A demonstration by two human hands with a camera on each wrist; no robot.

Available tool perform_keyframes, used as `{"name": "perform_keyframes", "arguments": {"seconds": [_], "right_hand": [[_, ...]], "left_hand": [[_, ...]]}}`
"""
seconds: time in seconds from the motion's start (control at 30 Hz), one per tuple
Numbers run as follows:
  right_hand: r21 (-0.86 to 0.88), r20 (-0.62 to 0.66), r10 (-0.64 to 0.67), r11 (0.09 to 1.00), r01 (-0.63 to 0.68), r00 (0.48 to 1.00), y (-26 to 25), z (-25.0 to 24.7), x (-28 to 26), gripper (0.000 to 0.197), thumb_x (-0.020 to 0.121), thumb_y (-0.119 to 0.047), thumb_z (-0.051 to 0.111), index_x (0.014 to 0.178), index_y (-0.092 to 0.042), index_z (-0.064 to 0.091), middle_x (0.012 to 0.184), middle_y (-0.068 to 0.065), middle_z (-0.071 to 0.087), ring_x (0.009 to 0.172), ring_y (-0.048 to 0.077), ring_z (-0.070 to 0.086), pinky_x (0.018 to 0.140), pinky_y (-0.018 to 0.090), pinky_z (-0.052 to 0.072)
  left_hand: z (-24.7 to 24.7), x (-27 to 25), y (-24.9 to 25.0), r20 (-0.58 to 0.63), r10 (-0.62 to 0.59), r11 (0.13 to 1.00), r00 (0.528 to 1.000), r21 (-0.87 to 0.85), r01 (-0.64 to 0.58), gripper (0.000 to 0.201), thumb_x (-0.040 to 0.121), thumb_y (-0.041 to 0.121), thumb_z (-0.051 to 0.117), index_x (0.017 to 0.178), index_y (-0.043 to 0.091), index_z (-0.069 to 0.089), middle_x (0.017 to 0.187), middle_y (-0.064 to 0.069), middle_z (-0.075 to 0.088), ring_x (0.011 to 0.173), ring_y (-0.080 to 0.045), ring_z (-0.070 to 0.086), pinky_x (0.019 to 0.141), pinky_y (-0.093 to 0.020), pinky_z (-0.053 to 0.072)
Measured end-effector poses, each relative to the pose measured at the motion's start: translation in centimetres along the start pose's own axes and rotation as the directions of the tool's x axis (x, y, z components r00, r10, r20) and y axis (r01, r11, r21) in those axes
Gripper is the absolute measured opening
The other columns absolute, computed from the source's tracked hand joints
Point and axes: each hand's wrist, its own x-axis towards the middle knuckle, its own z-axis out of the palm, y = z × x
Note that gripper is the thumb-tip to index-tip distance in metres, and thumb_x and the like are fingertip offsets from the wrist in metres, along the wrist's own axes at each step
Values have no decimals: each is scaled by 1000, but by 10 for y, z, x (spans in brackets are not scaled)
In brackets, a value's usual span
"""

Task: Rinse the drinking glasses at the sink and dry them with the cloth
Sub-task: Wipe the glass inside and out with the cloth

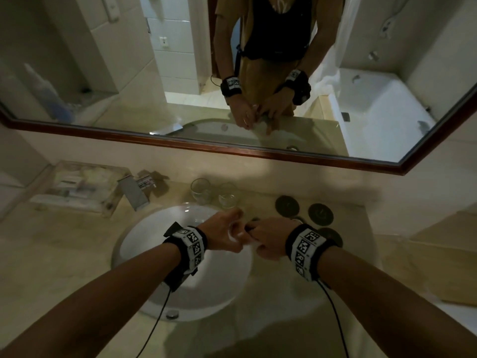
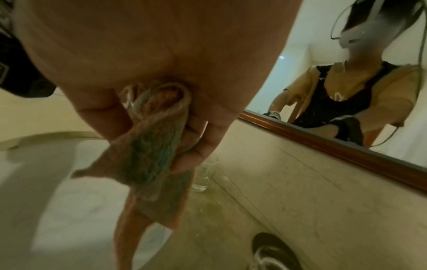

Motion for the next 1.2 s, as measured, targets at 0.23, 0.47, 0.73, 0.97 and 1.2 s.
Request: {"name": "perform_keyframes", "arguments": {"seconds": [0.23, 0.47, 0.73, 0.97, 1.2], "right_hand": [[341, 182, 135, 920, -191, 974, -15, -14, 6, 27, 90, -18, 55, 112, -3, 61, 105, 13, 64, 94, 31, 63, 74, 31, 48], [715, 219, 119, 656, -243, 968, -20, -22, 3, 34, 98, -15, 47, 130, -4, 50, 88, 9, 62, 67, 16, 60, 63, 24, 53], [546, 203, 109, 812, -205, 973, -25, -29, 11, 59, 93, -4, 49, 148, -13, 30, 138, 12, 48, 105, 23, 54, 75, 20, 45], [-269, 188, 147, 959, -93, 971, -32, -32, 15, 44, 98, -10, 47, 141, -17, 41, 139, 7, 51, 121, 30, 53, 94, 34, 42], [-69, 197, 150, 988, -139, 969, -27, -15, 19, 52, 91, -10, 54, 140, -21, 41, 126, 6, 58, 105, 29, 61, 81, 34, 49]], "left_hand": [[0, 2, 2, 10, -7, 994, 1000, 106, 6, 60, 60, 30, 80, 101, 28, 36, 96, 8, 58, 85, -16, 61, 74, -35, 57], [-1, 7, 1, 22, -6, 987, 1000, 158, 2, 55, 58, 36, 80, 93, 34, 37, 92, 10, 59, 82, -14, 62, 76, -39, 57], [-9, 6, -1, 20, -21, 983, 1000, 186, 17, 58, 62, 37, 82, 103, 29, 42, 103, 5, 60, 90, -17, 61, 83, -40, 54], [-12, 7, 0, 41, -56, 958, 998, 284, 43, 69, 59, 42, 82, 113, 29, 41, 112, 4, 59, 98, -20, 60, 87, -37, 53], [-16, 9, 7, 109, -43, 910, 993, 415, -6, 67, 63, 39, 80, 115, 27, 39, 113, 3, 58, 99, -20, 60, 86, -38, 54]]}}
